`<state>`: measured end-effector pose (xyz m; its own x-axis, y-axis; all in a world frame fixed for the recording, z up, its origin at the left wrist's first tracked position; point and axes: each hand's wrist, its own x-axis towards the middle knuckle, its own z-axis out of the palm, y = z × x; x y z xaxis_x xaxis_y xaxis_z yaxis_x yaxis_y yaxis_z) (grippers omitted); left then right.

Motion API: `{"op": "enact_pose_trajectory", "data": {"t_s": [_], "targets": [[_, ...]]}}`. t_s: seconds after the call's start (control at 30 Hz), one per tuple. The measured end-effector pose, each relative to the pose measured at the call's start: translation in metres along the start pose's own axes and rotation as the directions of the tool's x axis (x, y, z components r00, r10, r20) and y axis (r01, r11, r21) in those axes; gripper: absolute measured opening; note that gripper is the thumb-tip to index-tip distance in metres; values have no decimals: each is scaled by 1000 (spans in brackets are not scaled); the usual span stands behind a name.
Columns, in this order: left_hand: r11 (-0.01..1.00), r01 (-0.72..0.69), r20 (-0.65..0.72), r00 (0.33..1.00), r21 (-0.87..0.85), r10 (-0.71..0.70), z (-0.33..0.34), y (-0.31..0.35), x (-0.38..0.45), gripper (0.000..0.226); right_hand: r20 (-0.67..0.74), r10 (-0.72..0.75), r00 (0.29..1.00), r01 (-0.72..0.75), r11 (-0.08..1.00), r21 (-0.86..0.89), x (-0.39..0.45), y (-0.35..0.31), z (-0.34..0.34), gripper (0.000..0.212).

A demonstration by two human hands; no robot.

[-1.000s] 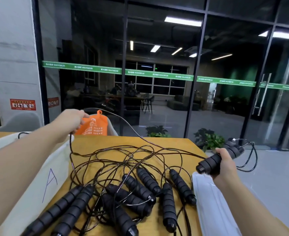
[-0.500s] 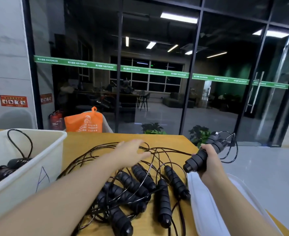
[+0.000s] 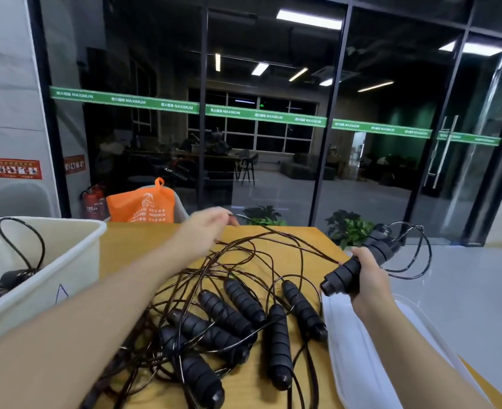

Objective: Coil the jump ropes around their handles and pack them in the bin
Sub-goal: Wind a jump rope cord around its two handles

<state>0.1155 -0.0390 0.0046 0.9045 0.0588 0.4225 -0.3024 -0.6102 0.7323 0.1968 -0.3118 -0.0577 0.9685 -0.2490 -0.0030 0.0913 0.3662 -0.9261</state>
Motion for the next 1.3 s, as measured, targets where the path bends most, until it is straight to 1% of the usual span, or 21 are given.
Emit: {"op": "enact_pose_trajectory", "data": {"t_s": [0.07,0.13,0.17,0.2,0.27,0.37,0.53,0.7,0.77,0.8,0.83,0.87,0.93,0.97,1.03,1.1,1.13,1.2,1.23,1.27,1.3], "targets": [[996,42,-206,977,-80,-58,-22,-10,8,31,-10,-5,1000,5,1000,-15,0,1,-3,21],[988,118,-401,904,-105,-150,-41,-18,12,33,-8,-3,1000,3,1000,-19,-1,2,-4,21],[984,150,-460,870,-93,-176,-48,-20,12,32,-8,5,1000,-5,1000,-9,-2,2,-4,20],[982,181,-486,854,-55,-185,-53,-20,10,31,-6,14,1000,-14,1000,0,-3,2,-3,19],[976,218,-503,845,15,-181,-55,-22,6,30,17,25,1000,-25,1000,-4,-6,1,0,20],[964,258,-492,848,61,-196,-50,-21,2,34,56,36,998,-35,999,-12,-12,-2,6,20],[941,326,-464,850,94,-249,-46,-33,0,35,125,71,990,-84,991,101,-22,-13,7,11],[931,332,-459,858,151,-232,-40,-39,-1,30,202,93,975,-144,957,250,-30,-24,2,8],[914,354,-408,877,196,-253,-35,-39,-3,34,249,96,964,-167,946,280,-32,-25,1,7],[914,355,-350,896,196,-273,-32,-39,-4,36,270,100,958,-179,941,287,-32,-25,1,8],[920,355,-275,913,166,-302,-28,-40,-5,41,290,105,951,-192,937,291,-32,-24,0,9],[926,372,-196,915,65,-354,-23,-41,-6,45,308,111,945,-204,935,291,-32,-24,1,11],[873,442,-72,883,-205,-464,-17,-43,-10,51,339,120,933,-226,929,292,-33,-22,2,15],[841,463,-55,867,-279,-495,-16,-43,-11,50,353,122,928,-234,925,297,-33,-21,2,16],[796,492,-63,837,-352,-544,-15,-47,-11,45,383,112,917,-244,917,316,-34,-20,2,19],[753,519,-45,811,-404,-583,-14,-51,-11,40,418,105,902,-260,907,332,-36,-22,0,21],[752,522,-31,813,-404,-581,-14,-53,-13,37,443,108,890,-274,903,330,-37,-23,0,22],[755,461,-13,850,-465,-527,-15,-54,-16,35,527,101,844,-299,904,306,-40,-27,-5,26],[739,387,-30,876,-552,-481,-15,-52,-16,42,584,88,807,-310,904,293,-41,-28,-7,34],[700,291,-73,895,-652,-440,-15,-53,-17,53,636,78,768,-323,904,279,-40,-28,-10,46],[636,212,-127,887,-742,-444,-14,-53,-16,60,678,72,731,-335,904,266,-37,-28,-14,55]]}}
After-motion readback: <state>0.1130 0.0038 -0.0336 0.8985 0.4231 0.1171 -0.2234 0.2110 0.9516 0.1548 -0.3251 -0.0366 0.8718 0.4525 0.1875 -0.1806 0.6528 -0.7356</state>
